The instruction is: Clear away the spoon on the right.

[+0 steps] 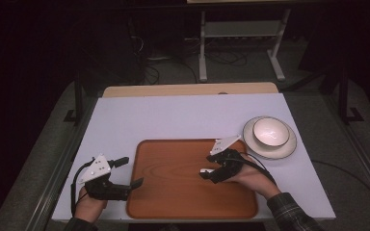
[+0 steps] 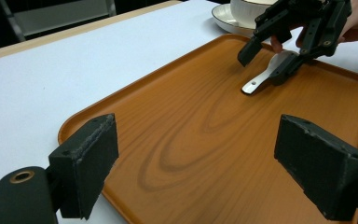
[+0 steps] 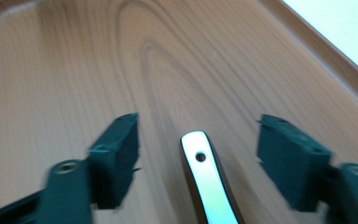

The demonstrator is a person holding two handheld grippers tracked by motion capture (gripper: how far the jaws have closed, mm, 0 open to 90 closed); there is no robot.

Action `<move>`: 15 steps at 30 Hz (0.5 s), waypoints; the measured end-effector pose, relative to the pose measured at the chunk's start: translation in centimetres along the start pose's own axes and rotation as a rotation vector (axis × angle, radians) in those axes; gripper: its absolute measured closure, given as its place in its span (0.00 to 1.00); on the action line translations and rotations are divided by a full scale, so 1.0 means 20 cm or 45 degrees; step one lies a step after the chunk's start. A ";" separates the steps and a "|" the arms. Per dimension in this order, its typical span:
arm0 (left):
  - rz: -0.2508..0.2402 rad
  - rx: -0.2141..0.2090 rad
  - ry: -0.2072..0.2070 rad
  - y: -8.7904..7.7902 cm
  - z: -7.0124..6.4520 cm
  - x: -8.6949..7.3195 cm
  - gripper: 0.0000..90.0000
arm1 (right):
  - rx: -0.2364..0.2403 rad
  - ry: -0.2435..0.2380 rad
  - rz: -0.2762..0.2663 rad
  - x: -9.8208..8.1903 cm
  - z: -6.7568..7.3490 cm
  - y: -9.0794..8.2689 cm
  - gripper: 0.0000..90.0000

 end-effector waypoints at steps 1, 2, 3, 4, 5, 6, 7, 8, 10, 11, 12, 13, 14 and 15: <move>0.000 -0.001 -0.001 0.00 0.00 0.00 0.14 | -0.002 -0.001 -0.008 0.00 0.00 0.00 0.27; 0.000 -0.003 -0.001 0.00 0.00 0.00 0.14 | -0.002 0.003 -0.021 0.00 0.00 -0.01 0.25; 0.001 -0.002 0.000 0.00 0.00 0.00 0.14 | -0.002 0.008 -0.034 0.01 0.00 -0.01 0.22; 0.002 -0.003 0.000 0.00 0.00 0.00 0.14 | -0.010 0.004 -0.049 0.01 0.00 -0.02 0.19; 0.000 -0.003 -0.001 0.00 0.00 0.00 0.14 | -0.017 -0.002 -0.063 0.01 0.00 -0.02 0.18; 0.002 -0.003 0.000 0.00 0.00 0.00 0.14 | -0.016 -0.005 -0.069 0.01 0.00 -0.03 0.18; 0.002 -0.003 0.000 0.00 0.00 0.00 0.14 | -0.020 -0.006 -0.074 0.01 0.00 -0.04 0.17; 0.001 -0.003 0.000 0.00 0.00 0.00 0.14 | -0.025 -0.010 -0.081 0.02 0.00 -0.05 0.16; 0.000 -0.003 -0.002 0.00 0.00 0.00 0.14 | -0.034 -0.015 -0.101 0.02 0.00 -0.08 0.16; 0.000 -0.003 -0.001 0.00 0.00 0.00 0.14 | -0.041 -0.012 -0.116 0.02 0.00 -0.10 0.15; 0.001 -0.003 -0.001 0.00 0.00 0.00 0.14 | -0.047 -0.019 -0.130 0.02 0.00 -0.11 0.15; 0.000 -0.002 -0.001 0.00 0.00 0.00 0.14 | -0.051 -0.018 -0.145 0.02 0.00 -0.13 0.15; 0.000 -0.002 -0.001 0.00 0.00 0.00 0.14 | -0.056 -0.014 -0.157 0.02 0.00 -0.15 0.15; 0.000 -0.002 0.000 0.00 0.00 0.00 0.14 | -0.060 -0.013 -0.165 0.02 -0.01 -0.16 0.15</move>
Point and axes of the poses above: each handheld gripper's, and its own axes: y roughly forward along the jaws, x roughly out of its top, z roughly to its left, the point moved 5 cm from there along y, roughly forward along the jaws, and after that the axes turned 11 degrees about -z, right-handed, at the moved point
